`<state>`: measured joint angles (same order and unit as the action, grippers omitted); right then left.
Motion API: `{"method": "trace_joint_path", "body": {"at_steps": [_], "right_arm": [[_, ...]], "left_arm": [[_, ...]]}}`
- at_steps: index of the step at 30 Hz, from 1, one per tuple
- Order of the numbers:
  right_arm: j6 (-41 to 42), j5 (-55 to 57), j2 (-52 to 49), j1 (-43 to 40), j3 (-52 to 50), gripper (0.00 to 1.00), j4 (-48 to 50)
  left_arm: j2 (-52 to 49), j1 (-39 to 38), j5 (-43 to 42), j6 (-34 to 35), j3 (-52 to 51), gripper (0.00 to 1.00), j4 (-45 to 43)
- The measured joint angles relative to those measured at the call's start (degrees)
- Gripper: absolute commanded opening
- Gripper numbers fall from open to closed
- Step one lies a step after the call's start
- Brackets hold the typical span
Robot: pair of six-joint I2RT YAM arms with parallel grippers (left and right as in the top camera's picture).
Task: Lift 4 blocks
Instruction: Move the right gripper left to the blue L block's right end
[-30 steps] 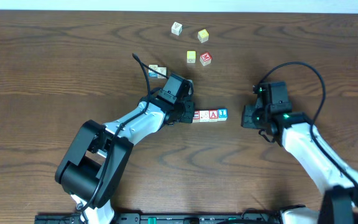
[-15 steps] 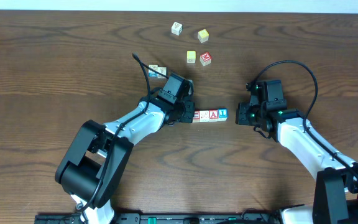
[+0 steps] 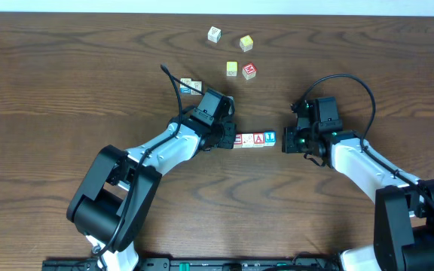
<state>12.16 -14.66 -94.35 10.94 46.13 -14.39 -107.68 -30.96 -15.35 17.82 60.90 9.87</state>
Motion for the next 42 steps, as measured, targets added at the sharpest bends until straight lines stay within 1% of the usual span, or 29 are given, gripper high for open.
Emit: {"method": "trace_joint_path", "body": {"at_steps": [14, 28, 33, 42], "right_arm": [[-0.96, -1.51, 0.0, 0.07, 0.0, 0.01, 0.66], [-1.53, -1.42, 0.0, 0.07, 0.0, 0.01, 1.03], [-2.4, -1.42, 0.0, 0.07, 0.0, 0.01, 0.92], [-3.76, -1.42, -0.02, 0.07, 0.0, 0.01, 0.81]], "left_arm": [[0.0, 0.0, 2.01, 0.5, 0.0, 0.07, 0.66], [0.0, 0.0, 4.98, 9.2, 0.0, 0.07, 3.48], [0.0, -0.02, 3.8, 10.69, 0.0, 0.07, 3.48], [0.0, -1.92, 2.99, 10.75, 0.0, 0.07, 2.97]]}}
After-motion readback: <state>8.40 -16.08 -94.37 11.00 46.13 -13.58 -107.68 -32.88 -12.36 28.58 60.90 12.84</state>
